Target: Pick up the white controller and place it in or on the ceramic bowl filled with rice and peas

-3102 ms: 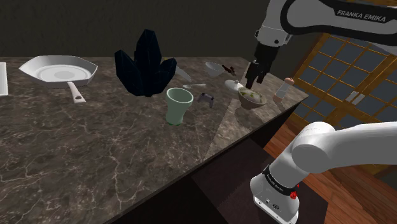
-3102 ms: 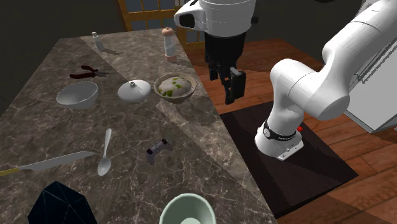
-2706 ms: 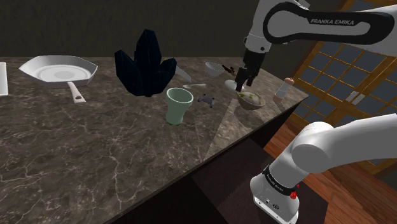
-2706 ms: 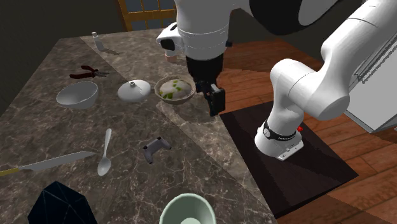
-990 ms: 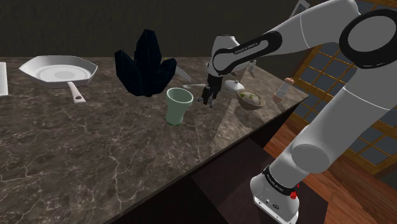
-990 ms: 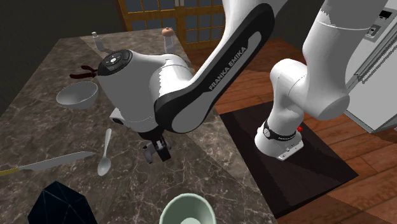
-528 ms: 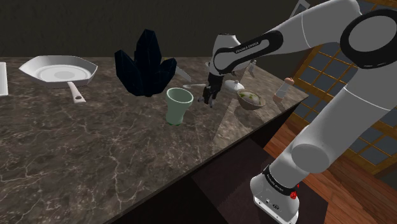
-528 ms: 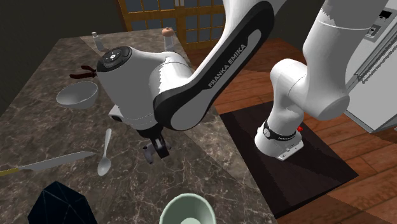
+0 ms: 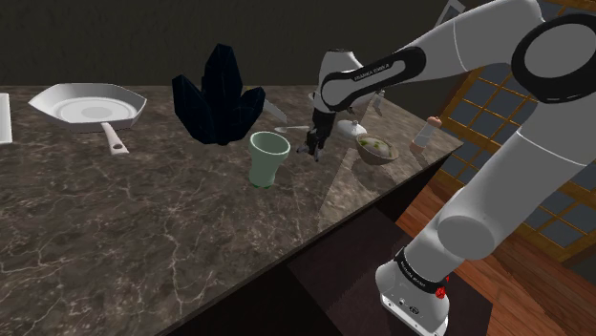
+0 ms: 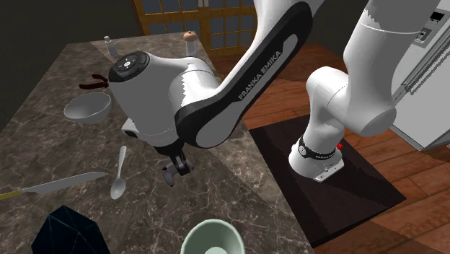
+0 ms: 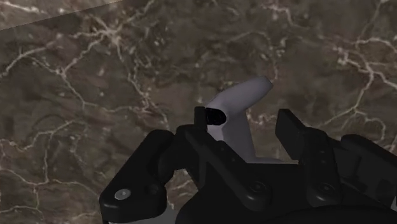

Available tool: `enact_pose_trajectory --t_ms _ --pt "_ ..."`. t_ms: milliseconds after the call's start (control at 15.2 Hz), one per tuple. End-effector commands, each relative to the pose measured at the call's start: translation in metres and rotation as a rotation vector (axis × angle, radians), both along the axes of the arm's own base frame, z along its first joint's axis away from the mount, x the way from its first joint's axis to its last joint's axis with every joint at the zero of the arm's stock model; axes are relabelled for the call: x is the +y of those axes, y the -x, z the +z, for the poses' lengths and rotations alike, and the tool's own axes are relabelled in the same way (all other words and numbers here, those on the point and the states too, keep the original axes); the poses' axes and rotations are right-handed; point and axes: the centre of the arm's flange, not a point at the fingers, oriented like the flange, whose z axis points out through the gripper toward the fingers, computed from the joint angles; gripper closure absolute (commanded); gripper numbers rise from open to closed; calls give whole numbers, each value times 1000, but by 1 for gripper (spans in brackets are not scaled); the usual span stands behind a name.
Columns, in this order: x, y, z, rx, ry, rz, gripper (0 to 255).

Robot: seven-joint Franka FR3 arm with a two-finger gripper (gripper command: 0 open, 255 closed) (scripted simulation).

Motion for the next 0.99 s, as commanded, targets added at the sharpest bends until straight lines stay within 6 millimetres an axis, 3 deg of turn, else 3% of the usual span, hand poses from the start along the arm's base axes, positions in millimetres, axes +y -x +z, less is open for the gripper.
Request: enact_pose_trajectory --t_ms 0,462,528,594,792,924 --pt "6 2 -4 18 -36 -18 255" --pt "6 2 33 18 -36 -18 255" --pt "5 2 29 16 -34 -18 255" --pt "5 2 29 16 -34 -18 0" --pt "43 -10 20 -74 71 214 0" --pt "41 -10 10 -74 71 214 0"
